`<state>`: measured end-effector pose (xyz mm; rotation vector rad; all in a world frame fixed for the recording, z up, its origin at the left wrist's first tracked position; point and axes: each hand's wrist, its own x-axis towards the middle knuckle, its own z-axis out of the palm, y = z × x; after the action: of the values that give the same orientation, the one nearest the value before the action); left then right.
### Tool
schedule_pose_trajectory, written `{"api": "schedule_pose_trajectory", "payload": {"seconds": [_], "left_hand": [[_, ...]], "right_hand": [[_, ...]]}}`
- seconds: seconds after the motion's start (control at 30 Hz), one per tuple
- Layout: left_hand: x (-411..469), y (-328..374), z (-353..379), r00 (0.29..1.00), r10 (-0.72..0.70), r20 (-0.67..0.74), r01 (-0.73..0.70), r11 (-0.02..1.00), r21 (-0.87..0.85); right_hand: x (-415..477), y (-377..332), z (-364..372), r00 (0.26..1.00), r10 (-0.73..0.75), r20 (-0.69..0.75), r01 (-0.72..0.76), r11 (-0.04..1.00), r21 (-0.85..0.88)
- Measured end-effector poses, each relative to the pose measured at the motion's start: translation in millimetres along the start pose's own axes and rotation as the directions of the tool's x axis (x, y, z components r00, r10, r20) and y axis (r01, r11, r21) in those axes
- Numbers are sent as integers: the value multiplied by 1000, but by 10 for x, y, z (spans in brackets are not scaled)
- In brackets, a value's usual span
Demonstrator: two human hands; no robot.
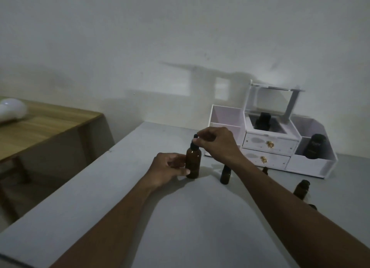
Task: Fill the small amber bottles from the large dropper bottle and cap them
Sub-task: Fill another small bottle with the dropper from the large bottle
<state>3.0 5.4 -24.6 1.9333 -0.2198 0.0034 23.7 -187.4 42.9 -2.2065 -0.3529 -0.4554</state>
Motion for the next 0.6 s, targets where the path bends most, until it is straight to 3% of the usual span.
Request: {"api": "schedule_pose_trajectory", "payload": {"seconds": [0.6], "left_hand": [[31,-22,30,998,51,-32,-50,998,28]], "right_hand": [[33,-50,36,997,-43,-62,43,999,-13]]}}
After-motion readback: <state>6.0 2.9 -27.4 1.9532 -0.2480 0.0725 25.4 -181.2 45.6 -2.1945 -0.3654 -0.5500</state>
